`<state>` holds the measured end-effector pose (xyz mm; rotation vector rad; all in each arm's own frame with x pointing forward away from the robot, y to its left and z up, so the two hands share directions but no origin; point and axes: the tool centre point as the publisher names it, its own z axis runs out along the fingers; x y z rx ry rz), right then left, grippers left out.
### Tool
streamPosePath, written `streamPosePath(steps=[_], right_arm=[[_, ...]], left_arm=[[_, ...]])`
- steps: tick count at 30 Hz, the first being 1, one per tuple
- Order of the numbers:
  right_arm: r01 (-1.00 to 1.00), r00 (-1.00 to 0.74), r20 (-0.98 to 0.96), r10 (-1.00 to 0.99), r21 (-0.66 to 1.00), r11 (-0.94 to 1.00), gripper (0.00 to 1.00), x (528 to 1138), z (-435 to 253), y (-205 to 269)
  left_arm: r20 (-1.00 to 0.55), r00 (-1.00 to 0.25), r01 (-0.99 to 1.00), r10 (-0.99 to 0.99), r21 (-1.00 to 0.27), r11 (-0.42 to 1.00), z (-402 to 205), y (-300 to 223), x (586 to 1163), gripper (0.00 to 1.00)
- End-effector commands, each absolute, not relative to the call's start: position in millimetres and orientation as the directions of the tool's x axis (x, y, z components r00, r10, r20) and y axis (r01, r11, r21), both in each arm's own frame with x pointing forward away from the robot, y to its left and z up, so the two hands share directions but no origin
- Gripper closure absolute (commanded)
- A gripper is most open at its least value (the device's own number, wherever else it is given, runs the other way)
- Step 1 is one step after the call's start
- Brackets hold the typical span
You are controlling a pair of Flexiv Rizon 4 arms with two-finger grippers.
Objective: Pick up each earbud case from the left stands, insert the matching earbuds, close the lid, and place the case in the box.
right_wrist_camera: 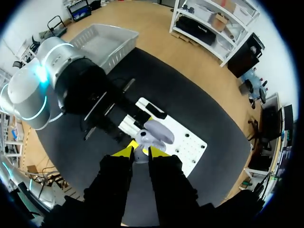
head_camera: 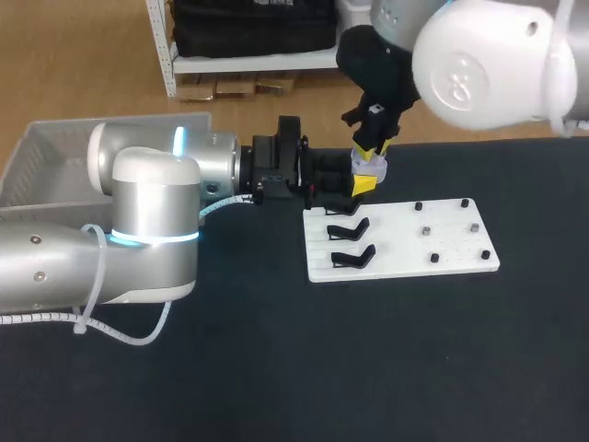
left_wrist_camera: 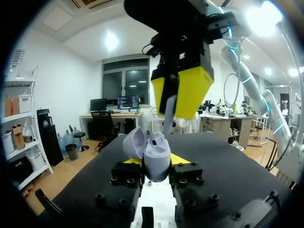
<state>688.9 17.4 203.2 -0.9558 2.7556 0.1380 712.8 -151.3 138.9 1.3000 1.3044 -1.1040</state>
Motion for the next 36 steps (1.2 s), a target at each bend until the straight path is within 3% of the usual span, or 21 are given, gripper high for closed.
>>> streamPosePath(steps=[1, 36], right_arm=[[-0.621, -0.765, -0.23, -0.601, 0.019, 0.784, 1.0, 694, 199, 20], [-0.625, -0.763, -0.212, -0.611, 0.001, 0.781, 1.0, 704, 183, 26]], left_arm=[[-0.991, 0.026, 0.999, 0.131, 0.031, 0.032, 137, -151, 711, 1.0], [-0.991, 0.026, 0.999, 0.131, 0.031, 0.032, 137, -151, 711, 1.0]])
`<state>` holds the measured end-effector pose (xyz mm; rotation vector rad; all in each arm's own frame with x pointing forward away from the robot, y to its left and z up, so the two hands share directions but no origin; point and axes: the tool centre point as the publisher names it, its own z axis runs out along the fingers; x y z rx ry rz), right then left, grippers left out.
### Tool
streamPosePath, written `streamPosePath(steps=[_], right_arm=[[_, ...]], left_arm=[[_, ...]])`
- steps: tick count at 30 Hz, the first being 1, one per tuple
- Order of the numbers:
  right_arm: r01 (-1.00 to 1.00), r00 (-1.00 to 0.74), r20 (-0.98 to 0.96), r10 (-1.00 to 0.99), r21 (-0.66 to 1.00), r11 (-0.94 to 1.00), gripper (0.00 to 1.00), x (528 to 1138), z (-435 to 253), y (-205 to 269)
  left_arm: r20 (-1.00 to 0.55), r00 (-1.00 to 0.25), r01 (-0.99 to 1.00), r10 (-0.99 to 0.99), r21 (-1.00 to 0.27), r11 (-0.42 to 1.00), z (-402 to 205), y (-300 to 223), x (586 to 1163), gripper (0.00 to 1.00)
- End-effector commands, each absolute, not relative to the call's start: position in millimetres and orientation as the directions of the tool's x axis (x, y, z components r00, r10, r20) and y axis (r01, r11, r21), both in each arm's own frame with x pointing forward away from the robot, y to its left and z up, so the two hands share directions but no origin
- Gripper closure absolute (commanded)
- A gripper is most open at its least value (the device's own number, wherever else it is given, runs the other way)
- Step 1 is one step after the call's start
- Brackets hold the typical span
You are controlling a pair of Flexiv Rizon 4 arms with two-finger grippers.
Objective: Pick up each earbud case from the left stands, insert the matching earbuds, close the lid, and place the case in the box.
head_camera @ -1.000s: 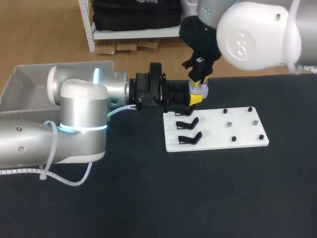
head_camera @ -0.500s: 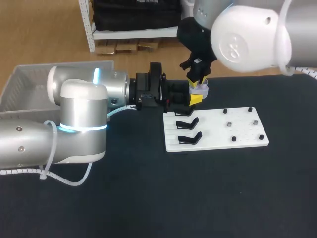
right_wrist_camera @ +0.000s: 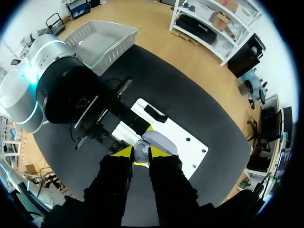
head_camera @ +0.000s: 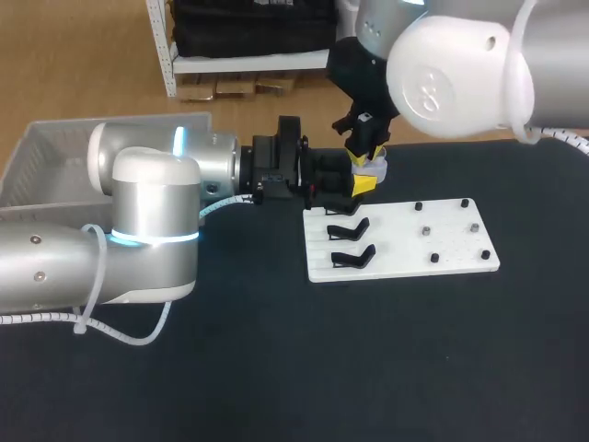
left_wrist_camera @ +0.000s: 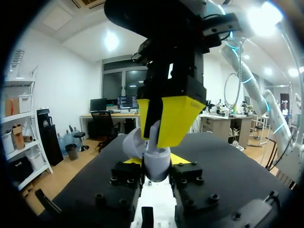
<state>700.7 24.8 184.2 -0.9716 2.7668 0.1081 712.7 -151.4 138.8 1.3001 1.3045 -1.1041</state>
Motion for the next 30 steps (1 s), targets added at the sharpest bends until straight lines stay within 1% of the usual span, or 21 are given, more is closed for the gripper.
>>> streamPosePath(steps=[1, 7, 8, 9, 14, 19, 30], right_arm=[[-0.625, -0.763, -0.21, -0.611, -0.001, 0.78, 1.0, 704.4, 181.8, 26.1], [-0.629, -0.76, -0.207, -0.616, -0.007, 0.777, 1.0, 704.8, 179.7, 27.5], [-0.631, -0.758, -0.207, -0.618, -0.007, 0.776, 0.78, 704.6, 179.8, 27.7], [-0.632, -0.757, -0.208, -0.62, -0.008, 0.775, 0.71, 704.5, 180.0, 27.8], [-0.634, -0.754, -0.214, -0.621, -0.01, 0.773, 0.72, 702.4, 182.6, 27.5], [-0.636, -0.751, -0.218, -0.623, -0.014, 0.772, 0.68, 700.4, 184.4, 26.3], [-0.623, -0.757, -0.224, -0.614, -0.034, 0.781, 0.66, 699.5, 185.8, 21.7]], left_arm=[[-0.991, 0.026, 0.999, 0.131, 0.031, 0.032, 137.4, -151.4, 710.9, 1.0], [-0.991, 0.026, 0.999, 0.131, 0.031, 0.032, 137.4, -151.4, 710.9, 1.0], [-0.991, 0.026, 0.999, 0.131, 0.031, 0.032, 137.4, -151.4, 710.9, 1.0], [-0.991, 0.026, 0.999, 0.131, 0.031, 0.032, 137.4, -151.4, 710.9, 1.0], [-0.991, 0.026, 0.999, 0.131, 0.031, 0.032, 137.4, -151.4, 710.9, 1.0], [-0.991, 0.026, 0.999, 0.131, 0.031, 0.032, 137.4, -151.4, 710.9, 1.0], [-0.991, 0.026, 0.999, 0.131, 0.031, 0.032, 137.4, -151.4, 710.9, 1.0]])
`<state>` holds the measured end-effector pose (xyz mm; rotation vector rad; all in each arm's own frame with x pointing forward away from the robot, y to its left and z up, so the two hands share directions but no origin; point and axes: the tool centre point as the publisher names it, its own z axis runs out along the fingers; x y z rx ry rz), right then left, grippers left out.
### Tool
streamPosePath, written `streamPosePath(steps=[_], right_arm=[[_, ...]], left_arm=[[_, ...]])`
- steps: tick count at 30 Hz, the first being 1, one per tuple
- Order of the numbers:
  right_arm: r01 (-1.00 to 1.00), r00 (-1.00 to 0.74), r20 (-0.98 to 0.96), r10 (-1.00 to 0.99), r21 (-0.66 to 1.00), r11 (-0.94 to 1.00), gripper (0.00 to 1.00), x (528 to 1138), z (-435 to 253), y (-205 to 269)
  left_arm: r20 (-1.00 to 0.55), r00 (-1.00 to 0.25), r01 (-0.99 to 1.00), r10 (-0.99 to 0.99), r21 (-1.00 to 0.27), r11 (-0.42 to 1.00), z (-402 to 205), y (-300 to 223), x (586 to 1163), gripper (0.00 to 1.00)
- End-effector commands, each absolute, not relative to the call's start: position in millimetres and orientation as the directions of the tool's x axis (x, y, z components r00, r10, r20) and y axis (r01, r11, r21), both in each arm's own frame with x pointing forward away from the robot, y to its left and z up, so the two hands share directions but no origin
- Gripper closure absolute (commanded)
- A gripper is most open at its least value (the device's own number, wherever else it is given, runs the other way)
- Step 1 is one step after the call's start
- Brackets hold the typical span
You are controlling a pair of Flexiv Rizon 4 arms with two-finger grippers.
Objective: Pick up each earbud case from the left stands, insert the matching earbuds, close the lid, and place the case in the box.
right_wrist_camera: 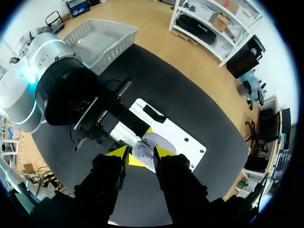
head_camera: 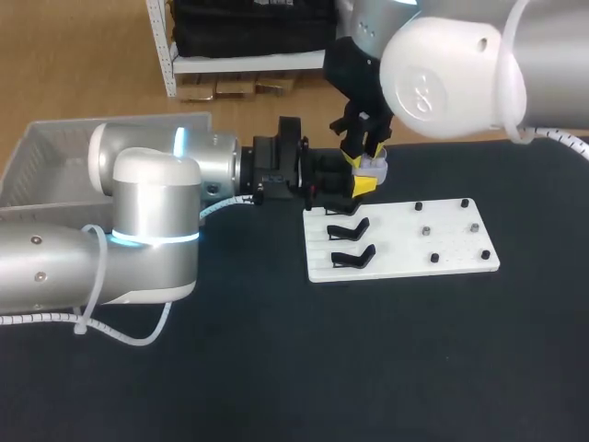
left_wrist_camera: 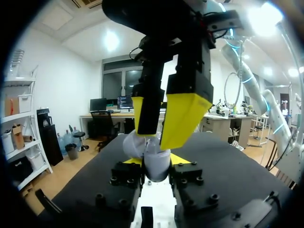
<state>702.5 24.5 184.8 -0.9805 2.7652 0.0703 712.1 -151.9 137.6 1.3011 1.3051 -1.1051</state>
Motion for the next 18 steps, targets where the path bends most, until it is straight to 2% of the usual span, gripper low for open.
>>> streamPosePath(steps=[1, 6, 9, 12, 18], right_arm=[[-0.624, -0.755, -0.23, -0.614, -0.034, 0.781, 0.65, 698, 190, 21], [-0.612, -0.754, -0.298, -0.585, -0.005, 0.791, 0.62, 698, 212, 18], [-0.554, -0.781, -0.347, -0.519, 0.002, 0.833, 0.62, 715, 216, 18], [-0.522, -0.794, -0.386, -0.47, 0.037, 0.852, 0.56, 734, 215, 17], [-0.44, -0.829, -0.407, -0.383, 0.053, 0.896, 0.55, 767, 198, 8]], left_arm=[[-0.991, 0.026, 0.999, 0.131, 0.031, 0.032, 137, -151, 711, 1.0], [-0.991, 0.026, 0.999, 0.131, 0.031, 0.032, 137, -151, 711, 1.0], [-0.991, 0.026, 0.999, 0.131, 0.031, 0.032, 137, -151, 711, 1.0], [-0.991, 0.026, 0.999, 0.131, 0.031, 0.032, 137, -151, 711, 1.0], [-0.991, 0.026, 0.999, 0.131, 0.031, 0.032, 137, -151, 711, 1.0]])
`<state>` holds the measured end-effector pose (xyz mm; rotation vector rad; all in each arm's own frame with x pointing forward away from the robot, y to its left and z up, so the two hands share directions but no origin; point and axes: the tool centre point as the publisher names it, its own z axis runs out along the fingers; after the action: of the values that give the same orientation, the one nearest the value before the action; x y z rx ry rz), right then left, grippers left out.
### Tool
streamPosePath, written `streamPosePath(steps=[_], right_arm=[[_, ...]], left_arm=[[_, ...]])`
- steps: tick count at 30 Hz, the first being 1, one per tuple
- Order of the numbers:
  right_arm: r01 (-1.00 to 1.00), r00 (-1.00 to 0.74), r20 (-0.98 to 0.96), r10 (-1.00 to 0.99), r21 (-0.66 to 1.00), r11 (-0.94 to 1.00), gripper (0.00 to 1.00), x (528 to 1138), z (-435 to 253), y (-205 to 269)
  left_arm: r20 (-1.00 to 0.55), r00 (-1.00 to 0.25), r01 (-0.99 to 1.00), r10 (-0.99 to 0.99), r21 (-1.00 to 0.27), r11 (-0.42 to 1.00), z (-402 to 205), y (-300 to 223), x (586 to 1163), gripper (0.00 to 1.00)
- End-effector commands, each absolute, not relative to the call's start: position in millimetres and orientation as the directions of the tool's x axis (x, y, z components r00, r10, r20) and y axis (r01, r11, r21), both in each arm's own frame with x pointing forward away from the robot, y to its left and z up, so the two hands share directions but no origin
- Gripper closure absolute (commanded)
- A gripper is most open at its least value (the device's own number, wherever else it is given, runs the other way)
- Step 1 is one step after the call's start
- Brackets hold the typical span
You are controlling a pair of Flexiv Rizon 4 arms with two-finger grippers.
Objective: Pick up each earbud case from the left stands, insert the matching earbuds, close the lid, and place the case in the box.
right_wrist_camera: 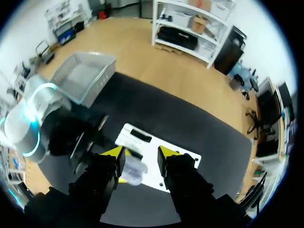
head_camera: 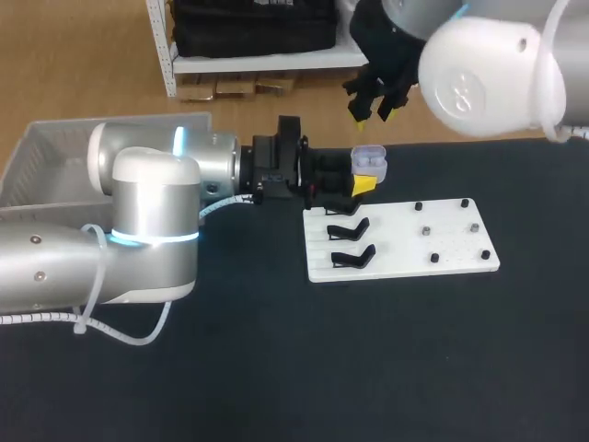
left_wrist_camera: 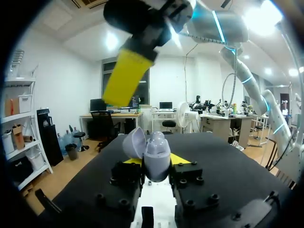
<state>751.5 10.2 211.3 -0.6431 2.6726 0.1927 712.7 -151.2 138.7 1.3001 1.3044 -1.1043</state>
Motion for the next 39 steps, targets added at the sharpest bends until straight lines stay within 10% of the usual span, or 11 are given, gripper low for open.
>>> streamPosePath(steps=[1, 39], right_arm=[[-0.437, -0.835, -0.397, -0.38, 0.061, 0.897, 0.56, 771, 195, 7], [-0.261, -0.87, -0.47, -0.15, 0.18, 0.948, 0.51, 738, 178, -49]], left_arm=[[-0.991, 0.026, 0.999, 0.131, 0.031, 0.032, 137, -151, 711, 1.0], [-0.991, 0.026, 0.999, 0.131, 0.031, 0.032, 137, -151, 711, 1.0]])
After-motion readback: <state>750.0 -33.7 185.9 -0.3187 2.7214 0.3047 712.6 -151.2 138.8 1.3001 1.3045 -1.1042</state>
